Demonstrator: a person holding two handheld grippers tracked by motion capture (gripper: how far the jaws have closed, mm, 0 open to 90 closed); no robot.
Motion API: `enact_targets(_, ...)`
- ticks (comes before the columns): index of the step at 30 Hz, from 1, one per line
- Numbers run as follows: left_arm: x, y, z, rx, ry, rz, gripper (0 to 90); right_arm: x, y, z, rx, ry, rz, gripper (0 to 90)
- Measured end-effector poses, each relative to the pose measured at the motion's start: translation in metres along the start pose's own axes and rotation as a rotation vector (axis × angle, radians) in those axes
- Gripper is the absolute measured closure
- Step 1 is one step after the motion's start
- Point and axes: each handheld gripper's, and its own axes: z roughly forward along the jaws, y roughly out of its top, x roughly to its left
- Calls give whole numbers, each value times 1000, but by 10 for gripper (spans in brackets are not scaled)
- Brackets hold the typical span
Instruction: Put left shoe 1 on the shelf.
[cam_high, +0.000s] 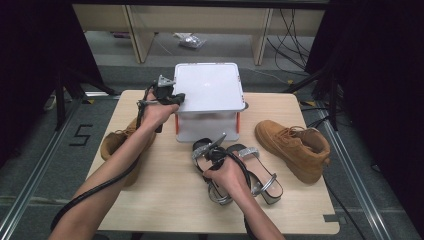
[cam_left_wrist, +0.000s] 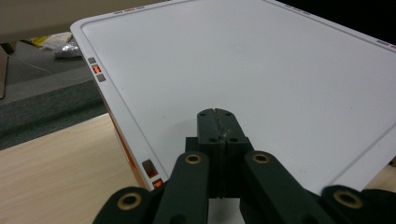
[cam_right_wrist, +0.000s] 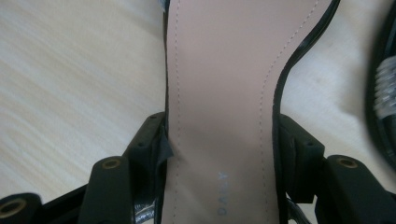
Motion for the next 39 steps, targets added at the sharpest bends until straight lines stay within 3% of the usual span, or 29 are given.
enact_targets(8, 1, 0, 0, -4, -6, 6, 894, -1, 16, -7, -49, -3, 32, 435)
enact_targets(10, 1, 0, 0, -3, -8, 6, 894, -2, 19, -9, -52, -7, 15, 436)
enact_targets(16, 1, 0, 0, -4, -8, 9, 895, 0, 32, -10, -62, -8, 27, 436)
enact_targets(19, 1, 0, 0, -2, -10, 9, 895, -2, 38, -7, -70, -8, 10, 435)
enact_targets(30, 1, 0, -1, 9, -7, 3, 895, 0, 65, 3, -100, -13, 16, 435)
enact_targets(32, 1, -1, 0, -8, -11, 3, 895, 2, 69, 5, -124, -14, 50, 435)
enact_targets(35, 2, 0, 0, 3, -11, 2, 895, 1, 74, 9, -151, -6, 58, 435)
enact_targets(36, 2, 0, 0, 3, -12, 2, 895, 1, 76, 9, -155, -18, 48, 435)
enact_targets(38, 2, 0, 0, -3, -16, 0, 895, 5, 80, 10, -151, -25, 91, 435)
enact_targets(39, 2, 0, 0, 1, -13, 1, 896, 5, 83, 12, -152, -30, 80, 435)
